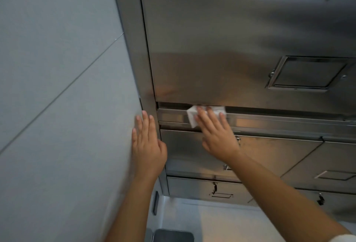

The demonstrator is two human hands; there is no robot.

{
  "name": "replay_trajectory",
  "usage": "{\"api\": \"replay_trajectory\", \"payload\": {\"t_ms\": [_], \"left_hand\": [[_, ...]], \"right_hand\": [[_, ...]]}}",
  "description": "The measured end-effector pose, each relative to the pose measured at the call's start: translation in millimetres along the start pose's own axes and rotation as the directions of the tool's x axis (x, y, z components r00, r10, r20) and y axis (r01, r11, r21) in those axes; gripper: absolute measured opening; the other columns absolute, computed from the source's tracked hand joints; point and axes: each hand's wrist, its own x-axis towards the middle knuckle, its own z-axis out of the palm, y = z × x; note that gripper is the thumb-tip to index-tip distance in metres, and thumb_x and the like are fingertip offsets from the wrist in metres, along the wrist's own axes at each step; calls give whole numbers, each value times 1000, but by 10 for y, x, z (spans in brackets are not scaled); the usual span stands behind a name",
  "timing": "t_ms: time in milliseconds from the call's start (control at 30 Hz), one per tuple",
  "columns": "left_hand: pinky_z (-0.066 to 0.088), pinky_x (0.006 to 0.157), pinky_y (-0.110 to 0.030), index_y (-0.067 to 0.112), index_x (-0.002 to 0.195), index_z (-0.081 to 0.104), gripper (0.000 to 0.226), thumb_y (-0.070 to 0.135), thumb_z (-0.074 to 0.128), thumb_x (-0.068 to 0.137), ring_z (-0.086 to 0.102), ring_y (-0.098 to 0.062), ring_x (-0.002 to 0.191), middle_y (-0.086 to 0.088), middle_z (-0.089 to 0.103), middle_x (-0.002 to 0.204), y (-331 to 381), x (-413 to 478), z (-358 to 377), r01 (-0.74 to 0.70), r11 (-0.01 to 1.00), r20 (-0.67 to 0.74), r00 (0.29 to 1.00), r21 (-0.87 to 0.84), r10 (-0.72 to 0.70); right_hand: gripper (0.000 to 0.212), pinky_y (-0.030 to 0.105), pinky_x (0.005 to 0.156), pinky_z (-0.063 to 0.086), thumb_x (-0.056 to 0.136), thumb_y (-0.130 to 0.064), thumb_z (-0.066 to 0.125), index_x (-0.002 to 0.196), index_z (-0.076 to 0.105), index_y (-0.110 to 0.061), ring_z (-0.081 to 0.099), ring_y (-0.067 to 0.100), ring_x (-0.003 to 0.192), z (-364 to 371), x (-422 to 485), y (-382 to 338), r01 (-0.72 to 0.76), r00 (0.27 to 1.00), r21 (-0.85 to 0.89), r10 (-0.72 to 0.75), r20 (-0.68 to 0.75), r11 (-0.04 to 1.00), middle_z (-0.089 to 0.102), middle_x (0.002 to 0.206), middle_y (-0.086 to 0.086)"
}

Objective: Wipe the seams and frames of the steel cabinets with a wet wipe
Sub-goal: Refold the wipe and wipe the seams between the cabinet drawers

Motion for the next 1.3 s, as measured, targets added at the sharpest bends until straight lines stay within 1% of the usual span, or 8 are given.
{"api": "replay_trajectory", "payload": {"t_ms": [100, 300, 433, 600, 767, 900, 1133, 1300], "left_hand": [[3, 109, -50, -2, 143, 27, 68, 8, 38, 77, 10, -26, 141, -10, 10, 152, 167, -57, 8, 22, 998, 31, 999, -67, -20], [2, 105, -54, -2, 144, 24, 68, 17, 25, 78, 0, -17, 141, -9, 9, 152, 451, -95, 61, 37, 994, 76, 997, -103, -29], [0, 108, -50, 4, 143, 14, 61, 17, 20, 84, 0, -18, 142, -5, 7, 151, 534, -183, 110, 103, 986, 89, 992, -131, -92], [-3, 108, -50, 1, 145, 21, 71, -2, 36, 76, 1, -24, 141, -5, 2, 152, 605, -179, 68, 96, 991, 85, 992, -95, -88], [2, 106, -54, -1, 144, 25, 73, 0, 40, 72, 6, -24, 142, -9, 8, 152, 904, -174, 145, 33, 994, 112, 994, -103, -21], [10, 101, -58, -1, 142, 26, 76, 0, 43, 68, 10, -24, 139, -15, 18, 151, 1145, -181, 185, -44, 995, 142, 988, -84, 56], [13, 102, -57, -2, 142, 26, 77, -1, 47, 67, 14, -28, 140, -14, 17, 151, 1522, -142, 165, -92, 993, 206, 973, -70, 105], [-15, 108, -41, 11, 141, -7, 75, -2, 41, 86, -20, -20, 138, 0, -19, 149, 1723, -119, 155, -102, 989, 237, 963, -108, 125]], "right_hand": [[90, 55, 106, 27, 66, -33, 72, 141, 30, -6, 24, 35, 134, 19, -227, 249, 0, 999, -8, 1, 42, 1000, 25, 149, 14], [85, 55, 97, 39, 61, -49, 74, 135, 50, -15, 38, 32, 132, -145, 267, -265, 22, 996, 111, -31, 87, 994, 41, 146, 6], [66, 51, 112, 14, 95, -40, 43, 150, 14, -18, 10, 31, 143, -287, 672, -657, 149, 976, 158, -170, 135, 976, 1, 158, 7], [85, 46, 104, 35, 56, -38, 75, 133, 52, -13, 41, 25, 131, -105, 285, -210, 58, 995, 137, -68, 72, 989, 38, 148, 4], [93, 51, 107, 16, 60, -27, 76, 141, 35, -8, 25, 32, 136, 71, -508, 643, -15, 1000, 85, 13, 28, 996, 29, 152, 10], [94, 52, 112, 7, 71, -29, 73, 146, 18, -15, 2, 27, 144, 108, -984, 1151, -98, 993, 81, 92, 74, 992, -4, 158, 4], [95, 64, 94, 36, 57, -46, 78, 139, 41, -15, 31, 35, 133, -17, -582, 712, -97, 991, 144, 82, 107, 985, 36, 148, 6], [89, 55, 97, 39, 57, -38, 79, 137, 48, -15, 31, 27, 133, -9, -528, 709, -71, 997, 169, 67, 31, 983, 39, 147, 4]]}}
